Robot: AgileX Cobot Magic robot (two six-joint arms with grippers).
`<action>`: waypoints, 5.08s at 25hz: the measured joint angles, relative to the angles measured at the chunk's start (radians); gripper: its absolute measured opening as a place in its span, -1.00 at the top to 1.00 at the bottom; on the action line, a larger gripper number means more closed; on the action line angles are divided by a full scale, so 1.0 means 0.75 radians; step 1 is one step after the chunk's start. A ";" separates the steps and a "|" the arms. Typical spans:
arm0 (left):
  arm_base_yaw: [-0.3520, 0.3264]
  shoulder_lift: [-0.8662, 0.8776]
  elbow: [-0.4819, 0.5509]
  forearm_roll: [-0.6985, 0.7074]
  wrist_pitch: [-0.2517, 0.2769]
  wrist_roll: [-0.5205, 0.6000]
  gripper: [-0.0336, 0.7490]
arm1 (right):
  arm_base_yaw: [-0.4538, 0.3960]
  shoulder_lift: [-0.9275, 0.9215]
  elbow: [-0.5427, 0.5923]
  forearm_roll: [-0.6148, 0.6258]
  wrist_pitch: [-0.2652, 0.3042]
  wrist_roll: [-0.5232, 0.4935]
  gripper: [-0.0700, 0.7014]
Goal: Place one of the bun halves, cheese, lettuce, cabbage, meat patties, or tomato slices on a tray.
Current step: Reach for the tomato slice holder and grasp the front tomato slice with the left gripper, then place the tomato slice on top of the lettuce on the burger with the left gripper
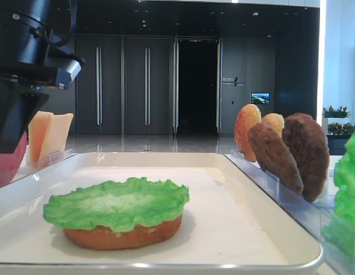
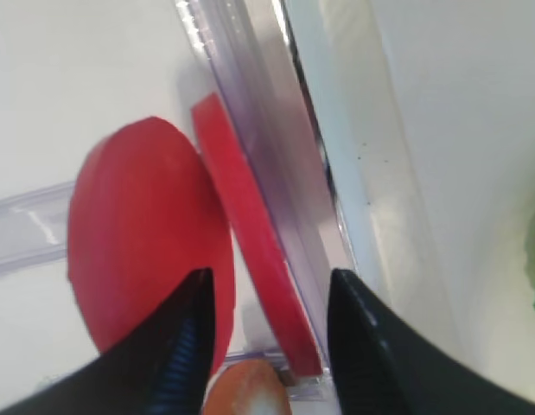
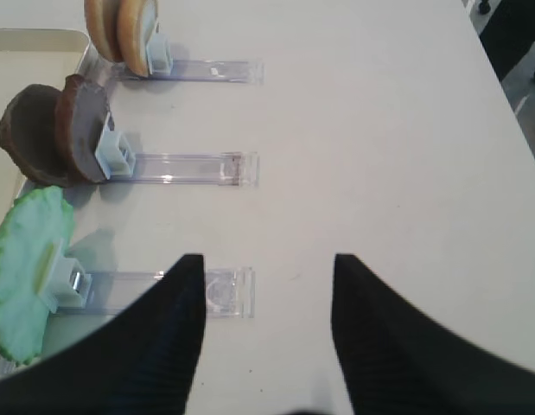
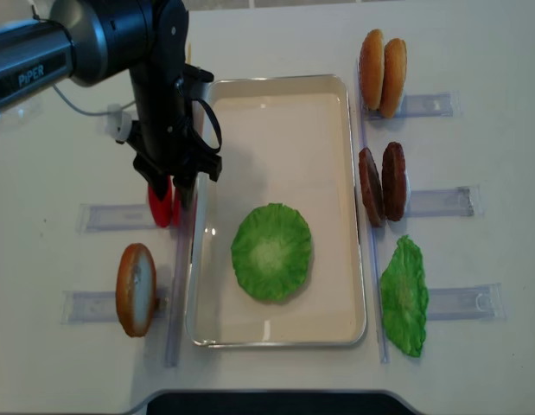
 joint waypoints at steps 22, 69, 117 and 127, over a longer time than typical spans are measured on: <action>0.000 0.000 0.000 0.103 0.000 -0.092 0.80 | 0.000 0.000 0.000 0.000 0.000 -0.001 -0.10; 0.000 -0.369 0.150 -0.711 -0.123 0.225 0.80 | 0.000 0.000 0.000 0.000 0.000 -0.002 -0.10; 0.051 -0.060 0.409 -1.458 -0.303 1.044 0.80 | 0.000 0.000 0.000 0.000 0.000 -0.002 -0.10; 0.058 -0.060 0.401 -1.445 -0.280 1.044 0.80 | 0.000 0.000 0.000 0.000 0.000 -0.002 -0.10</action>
